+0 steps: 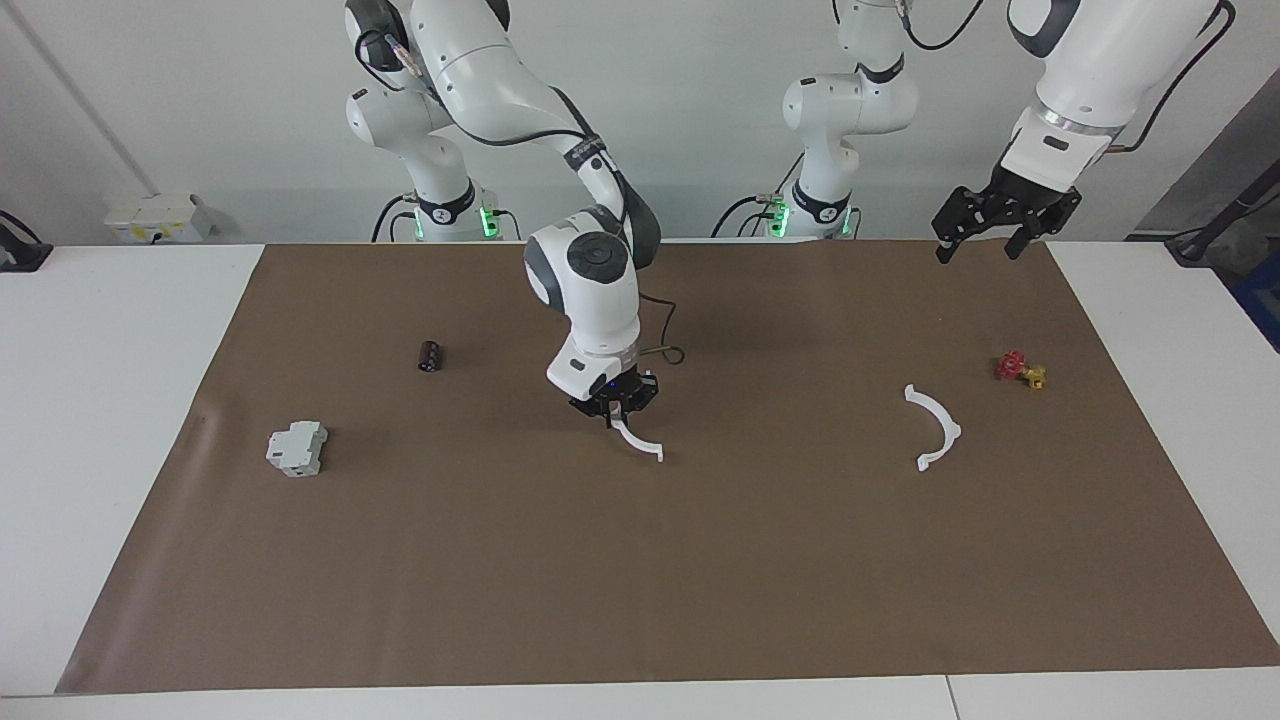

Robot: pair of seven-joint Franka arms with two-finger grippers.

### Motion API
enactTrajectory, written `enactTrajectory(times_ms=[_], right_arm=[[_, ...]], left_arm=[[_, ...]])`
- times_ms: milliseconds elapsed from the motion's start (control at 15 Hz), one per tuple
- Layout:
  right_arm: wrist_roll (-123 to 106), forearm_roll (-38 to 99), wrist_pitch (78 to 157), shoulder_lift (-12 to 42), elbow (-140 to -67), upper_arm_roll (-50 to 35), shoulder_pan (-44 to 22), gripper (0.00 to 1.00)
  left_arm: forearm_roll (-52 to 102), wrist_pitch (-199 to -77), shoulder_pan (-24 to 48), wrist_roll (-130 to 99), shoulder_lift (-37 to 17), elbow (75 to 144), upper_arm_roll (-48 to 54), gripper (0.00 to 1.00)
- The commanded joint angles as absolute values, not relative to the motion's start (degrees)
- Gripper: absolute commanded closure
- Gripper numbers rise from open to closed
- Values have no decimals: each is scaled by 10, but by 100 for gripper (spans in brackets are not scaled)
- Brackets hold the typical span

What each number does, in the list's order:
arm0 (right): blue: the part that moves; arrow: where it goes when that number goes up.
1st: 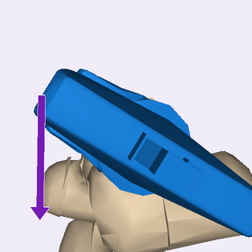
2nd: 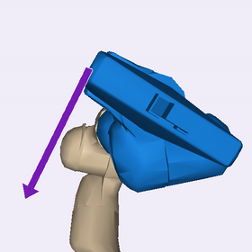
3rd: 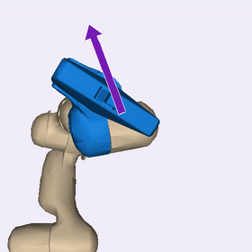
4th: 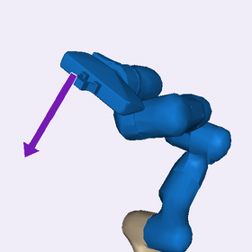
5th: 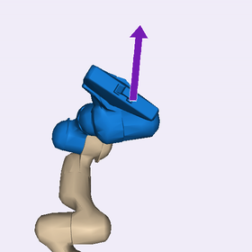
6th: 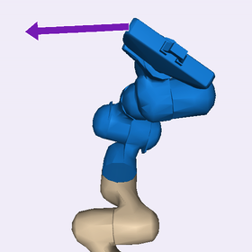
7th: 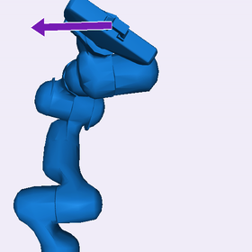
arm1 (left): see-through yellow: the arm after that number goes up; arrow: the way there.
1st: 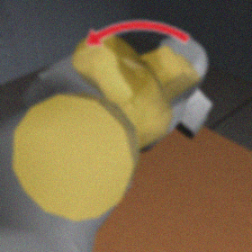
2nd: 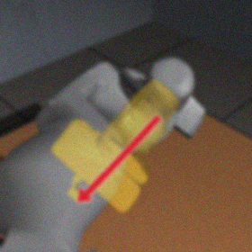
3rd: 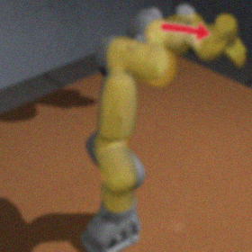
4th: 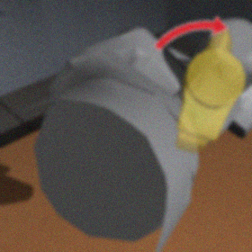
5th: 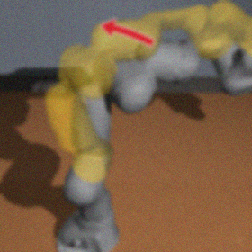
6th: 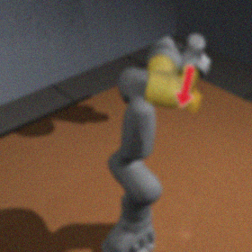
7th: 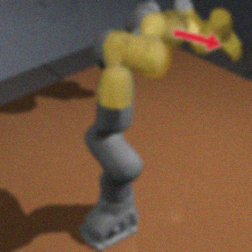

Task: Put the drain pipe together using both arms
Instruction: 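Carry the clamp half to the table center and lower it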

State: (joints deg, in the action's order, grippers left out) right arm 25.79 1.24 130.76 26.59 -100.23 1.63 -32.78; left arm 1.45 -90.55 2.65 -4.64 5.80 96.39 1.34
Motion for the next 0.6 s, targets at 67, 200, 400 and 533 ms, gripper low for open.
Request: enactTrajectory(times_ms=[67, 200, 400, 533], right_arm=[[282, -5, 1324, 262, -1021, 17, -333, 100], [289, -5, 1324, 258, -1033, 18, -334, 100], [307, -5, 1324, 258, -1034, 18, -340, 100], [305, -11, 1325, 257, -1039, 18, -342, 100]], left_arm=[[14, -911, 28, -47, 71, 978, 11, 0], [14, -911, 28, -46, 71, 978, 11, 0], [14, -911, 28, -46, 71, 978, 11, 0], [14, -911, 28, -46, 71, 978, 11, 0]])
